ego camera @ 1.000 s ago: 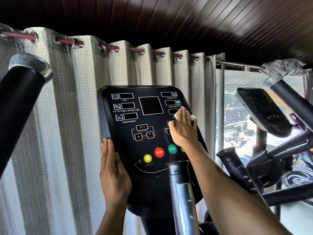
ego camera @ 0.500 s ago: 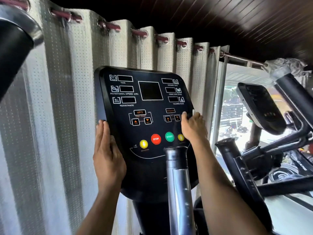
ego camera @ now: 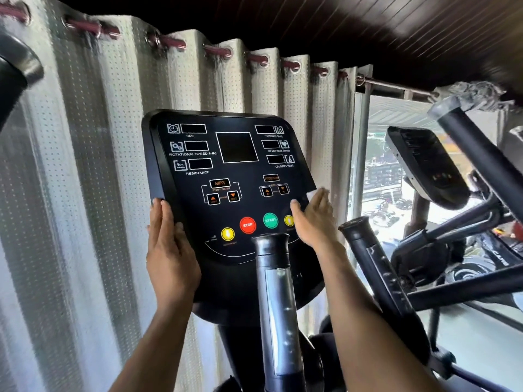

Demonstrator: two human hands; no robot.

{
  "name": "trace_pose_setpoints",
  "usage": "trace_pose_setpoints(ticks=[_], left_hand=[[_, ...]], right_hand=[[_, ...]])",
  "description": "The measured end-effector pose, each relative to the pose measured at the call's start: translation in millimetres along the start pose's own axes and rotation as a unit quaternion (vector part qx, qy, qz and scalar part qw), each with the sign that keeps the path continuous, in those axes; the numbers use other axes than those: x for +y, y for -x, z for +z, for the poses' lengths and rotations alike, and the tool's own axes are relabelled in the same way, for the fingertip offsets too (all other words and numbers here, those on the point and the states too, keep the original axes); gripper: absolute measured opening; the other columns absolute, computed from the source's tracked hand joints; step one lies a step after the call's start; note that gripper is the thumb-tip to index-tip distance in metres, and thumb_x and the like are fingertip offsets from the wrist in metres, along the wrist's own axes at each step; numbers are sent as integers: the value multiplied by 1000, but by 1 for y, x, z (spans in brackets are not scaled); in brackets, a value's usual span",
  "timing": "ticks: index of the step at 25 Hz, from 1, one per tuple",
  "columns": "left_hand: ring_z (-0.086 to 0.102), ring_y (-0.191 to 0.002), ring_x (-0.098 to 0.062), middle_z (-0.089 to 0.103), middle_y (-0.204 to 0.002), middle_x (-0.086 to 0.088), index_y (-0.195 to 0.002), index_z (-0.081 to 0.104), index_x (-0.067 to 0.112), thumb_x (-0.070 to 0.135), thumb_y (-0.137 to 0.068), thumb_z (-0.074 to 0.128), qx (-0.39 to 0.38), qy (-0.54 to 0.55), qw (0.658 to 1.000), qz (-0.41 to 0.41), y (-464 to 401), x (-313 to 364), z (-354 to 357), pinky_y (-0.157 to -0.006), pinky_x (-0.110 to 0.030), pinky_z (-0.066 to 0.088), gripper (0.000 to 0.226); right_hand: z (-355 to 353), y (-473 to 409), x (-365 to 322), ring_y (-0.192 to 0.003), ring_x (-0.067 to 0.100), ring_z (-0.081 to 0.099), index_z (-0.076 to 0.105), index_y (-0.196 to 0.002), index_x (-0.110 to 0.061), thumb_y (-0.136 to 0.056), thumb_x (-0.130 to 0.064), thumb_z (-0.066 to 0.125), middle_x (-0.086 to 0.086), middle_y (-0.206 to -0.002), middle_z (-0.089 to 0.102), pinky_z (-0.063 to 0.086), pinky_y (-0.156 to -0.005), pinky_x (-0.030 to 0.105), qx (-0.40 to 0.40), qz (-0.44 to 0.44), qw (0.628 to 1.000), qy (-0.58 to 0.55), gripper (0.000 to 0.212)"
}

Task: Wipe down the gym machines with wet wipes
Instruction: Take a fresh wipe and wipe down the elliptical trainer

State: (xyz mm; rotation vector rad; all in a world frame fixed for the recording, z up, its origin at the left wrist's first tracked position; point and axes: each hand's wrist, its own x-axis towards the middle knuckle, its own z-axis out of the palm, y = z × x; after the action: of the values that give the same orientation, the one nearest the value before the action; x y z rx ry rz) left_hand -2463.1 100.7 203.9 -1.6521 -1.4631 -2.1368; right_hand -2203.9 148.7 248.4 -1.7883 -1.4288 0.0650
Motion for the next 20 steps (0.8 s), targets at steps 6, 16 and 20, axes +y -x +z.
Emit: trace_pose_setpoints(ticks=[6,16,20], left_hand=[[25,-156,-17,29,-168,-3,-159,36,11,10,-111,40,-8,-8,1000,5,1,1,-1,-127,-41,26,49],[25,-155,-10,31,-167,-1,-158,38,11,7,-110,41,1,-3,1000,13,-1,1,-2,-119,-9,17,49],[23,-154,-8,32,-166,-4,-158,39,9,8,-109,42,-3,1,999,32,0,-1,-3,-119,-7,16,49]], right_hand=[[20,126,42,-155,24,-22,-8,-162,-6,-83,-78,-27,10,-167,-23,-7,-128,49,-72,-145,983,82,109],[13,20,-42,-158,33,0,1,-160,1,-87,-82,0,21,-169,-4,-1,-128,47,-42,-124,988,82,111],[44,99,-31,-156,29,20,25,-158,-1,-103,-63,32,14,-166,27,14,-128,46,-44,-335,940,39,84]])
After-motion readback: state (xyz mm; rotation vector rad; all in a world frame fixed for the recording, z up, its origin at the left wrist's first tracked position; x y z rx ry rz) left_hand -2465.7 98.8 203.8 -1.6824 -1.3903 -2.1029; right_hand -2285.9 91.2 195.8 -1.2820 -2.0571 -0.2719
